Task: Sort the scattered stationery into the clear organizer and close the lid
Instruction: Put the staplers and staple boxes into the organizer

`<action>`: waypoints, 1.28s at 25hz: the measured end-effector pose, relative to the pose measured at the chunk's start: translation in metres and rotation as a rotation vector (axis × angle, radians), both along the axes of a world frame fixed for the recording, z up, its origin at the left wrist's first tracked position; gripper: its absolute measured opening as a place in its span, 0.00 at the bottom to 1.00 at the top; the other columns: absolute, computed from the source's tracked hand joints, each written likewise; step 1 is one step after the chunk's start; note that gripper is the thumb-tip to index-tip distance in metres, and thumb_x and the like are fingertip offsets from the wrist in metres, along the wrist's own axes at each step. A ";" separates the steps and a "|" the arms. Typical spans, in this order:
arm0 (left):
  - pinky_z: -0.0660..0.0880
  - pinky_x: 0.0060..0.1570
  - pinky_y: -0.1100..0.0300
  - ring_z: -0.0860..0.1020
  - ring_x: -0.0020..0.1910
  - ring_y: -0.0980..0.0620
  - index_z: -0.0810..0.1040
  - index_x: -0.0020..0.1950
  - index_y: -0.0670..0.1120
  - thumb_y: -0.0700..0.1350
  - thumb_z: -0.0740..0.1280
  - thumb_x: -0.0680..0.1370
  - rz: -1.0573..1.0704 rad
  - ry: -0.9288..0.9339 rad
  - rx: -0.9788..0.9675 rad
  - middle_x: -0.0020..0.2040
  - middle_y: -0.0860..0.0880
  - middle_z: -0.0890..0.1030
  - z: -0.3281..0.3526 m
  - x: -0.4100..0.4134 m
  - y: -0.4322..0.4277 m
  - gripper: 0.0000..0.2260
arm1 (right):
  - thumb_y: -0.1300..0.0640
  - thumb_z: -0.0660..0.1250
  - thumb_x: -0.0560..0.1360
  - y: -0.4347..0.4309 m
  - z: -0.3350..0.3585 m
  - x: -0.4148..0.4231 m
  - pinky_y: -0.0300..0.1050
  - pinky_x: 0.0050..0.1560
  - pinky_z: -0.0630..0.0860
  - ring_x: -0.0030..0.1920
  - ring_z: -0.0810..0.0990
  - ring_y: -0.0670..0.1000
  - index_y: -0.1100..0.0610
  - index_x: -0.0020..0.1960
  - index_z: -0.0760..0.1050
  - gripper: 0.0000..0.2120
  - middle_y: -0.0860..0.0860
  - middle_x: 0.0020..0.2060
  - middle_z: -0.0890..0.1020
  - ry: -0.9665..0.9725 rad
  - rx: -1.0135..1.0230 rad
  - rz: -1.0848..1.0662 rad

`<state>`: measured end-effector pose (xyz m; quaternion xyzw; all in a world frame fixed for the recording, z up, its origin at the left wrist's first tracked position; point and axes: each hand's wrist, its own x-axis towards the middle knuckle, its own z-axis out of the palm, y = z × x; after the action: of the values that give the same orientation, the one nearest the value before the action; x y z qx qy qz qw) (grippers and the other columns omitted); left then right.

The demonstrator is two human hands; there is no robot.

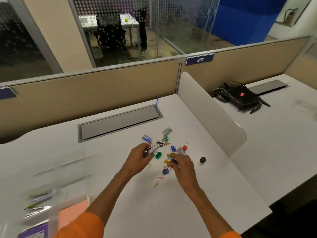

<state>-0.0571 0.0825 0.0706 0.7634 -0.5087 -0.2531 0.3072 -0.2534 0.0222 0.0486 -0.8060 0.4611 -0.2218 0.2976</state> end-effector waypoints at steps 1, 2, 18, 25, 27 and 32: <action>0.74 0.43 0.61 0.75 0.44 0.53 0.76 0.58 0.49 0.49 0.69 0.76 0.004 -0.024 -0.014 0.50 0.50 0.78 0.000 0.008 0.011 0.12 | 0.54 0.68 0.75 0.005 0.002 0.010 0.47 0.59 0.75 0.56 0.77 0.52 0.55 0.63 0.76 0.17 0.53 0.55 0.81 -0.009 0.007 0.026; 0.73 0.44 0.61 0.75 0.45 0.54 0.77 0.59 0.48 0.48 0.68 0.77 0.002 -0.050 -0.022 0.52 0.50 0.78 0.001 0.017 0.023 0.12 | 0.55 0.69 0.75 0.012 0.004 0.020 0.49 0.59 0.76 0.55 0.78 0.52 0.57 0.63 0.76 0.17 0.53 0.53 0.81 -0.019 0.017 0.049; 0.75 0.47 0.52 0.76 0.49 0.45 0.78 0.56 0.45 0.40 0.70 0.75 0.286 -0.425 0.063 0.50 0.47 0.80 0.002 0.206 0.271 0.10 | 0.55 0.74 0.71 0.162 0.022 0.204 0.42 0.47 0.72 0.47 0.75 0.52 0.58 0.53 0.78 0.13 0.51 0.46 0.82 -0.047 -0.026 0.404; 0.75 0.50 0.54 0.79 0.46 0.49 0.81 0.48 0.50 0.44 0.80 0.63 0.241 -0.655 0.204 0.46 0.51 0.80 -0.030 0.250 0.315 0.16 | 0.51 0.75 0.70 0.204 0.023 0.265 0.47 0.49 0.71 0.46 0.76 0.50 0.53 0.52 0.80 0.12 0.46 0.44 0.83 0.006 -0.148 0.519; 0.74 0.54 0.49 0.79 0.48 0.48 0.82 0.47 0.50 0.44 0.82 0.59 0.187 -0.715 0.267 0.46 0.50 0.81 -0.039 0.251 0.318 0.19 | 0.49 0.74 0.69 0.212 0.020 0.275 0.44 0.49 0.67 0.46 0.76 0.49 0.51 0.52 0.80 0.13 0.44 0.44 0.83 0.029 -0.181 0.528; 0.71 0.56 0.43 0.78 0.51 0.46 0.82 0.46 0.47 0.42 0.83 0.54 0.088 -0.787 0.389 0.46 0.47 0.80 -0.054 0.252 0.314 0.22 | 0.47 0.74 0.70 0.225 0.015 0.288 0.36 0.49 0.60 0.47 0.75 0.47 0.49 0.53 0.80 0.13 0.42 0.43 0.82 0.086 -0.218 0.534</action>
<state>0.1954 0.3966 0.0166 0.8661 -0.4970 -0.0210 -0.0488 0.0345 0.2472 0.0631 -0.9348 0.2181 -0.1492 0.2374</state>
